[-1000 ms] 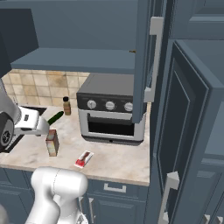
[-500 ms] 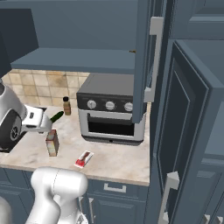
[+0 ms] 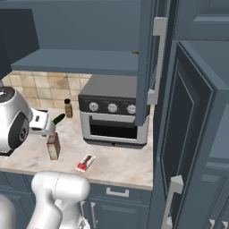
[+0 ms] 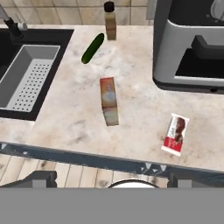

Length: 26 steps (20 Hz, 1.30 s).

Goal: Pick the bar and boxed food from the counter and place them in the cabinets closest to them.

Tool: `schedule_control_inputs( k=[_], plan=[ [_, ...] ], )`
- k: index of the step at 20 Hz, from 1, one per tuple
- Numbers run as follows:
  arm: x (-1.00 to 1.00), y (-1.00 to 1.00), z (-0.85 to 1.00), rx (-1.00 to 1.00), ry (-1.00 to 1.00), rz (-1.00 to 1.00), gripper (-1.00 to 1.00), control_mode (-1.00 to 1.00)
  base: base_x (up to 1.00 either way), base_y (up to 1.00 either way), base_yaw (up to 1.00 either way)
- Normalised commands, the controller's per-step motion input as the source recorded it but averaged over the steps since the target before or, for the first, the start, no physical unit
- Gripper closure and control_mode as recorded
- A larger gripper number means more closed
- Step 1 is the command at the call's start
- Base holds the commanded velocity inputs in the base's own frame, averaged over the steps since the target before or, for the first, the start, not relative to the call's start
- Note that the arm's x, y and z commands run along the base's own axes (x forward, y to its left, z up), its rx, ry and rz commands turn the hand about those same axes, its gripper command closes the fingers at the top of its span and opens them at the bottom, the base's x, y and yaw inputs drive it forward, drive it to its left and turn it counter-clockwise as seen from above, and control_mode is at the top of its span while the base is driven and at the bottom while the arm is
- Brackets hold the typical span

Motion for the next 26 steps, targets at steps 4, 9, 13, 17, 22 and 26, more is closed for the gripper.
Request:
schedule_control_inputs(
  k=[4, 9, 13, 17, 22, 26],
  plan=[
    [0.21, 0.18, -0.26, 0.00, 0.04, 0.00, -1.00, -1.00, 0.00, 0.00, 0.00],
    [0.27, 0.17, -0.26, 0.00, 0.04, 0.00, -1.00, -1.00, 0.00, 0.00, 0.00],
    [0.33, 0.12, -0.30, 0.00, 0.03, 0.00, -1.00, -1.00, 0.00, 0.00, 0.00],
    [0.30, 0.11, -0.32, 0.00, 0.03, 0.00, -1.00, -1.00, 0.00, 0.00, 0.00],
    [0.30, 0.11, -0.33, 0.00, 0.01, 0.00, -1.00, -1.00, 0.00, 0.00, 0.00],
    [0.29, 0.09, -0.31, 0.00, 0.00, 0.00, -1.00, -1.00, 0.00, 0.00, 0.00]
  ],
)
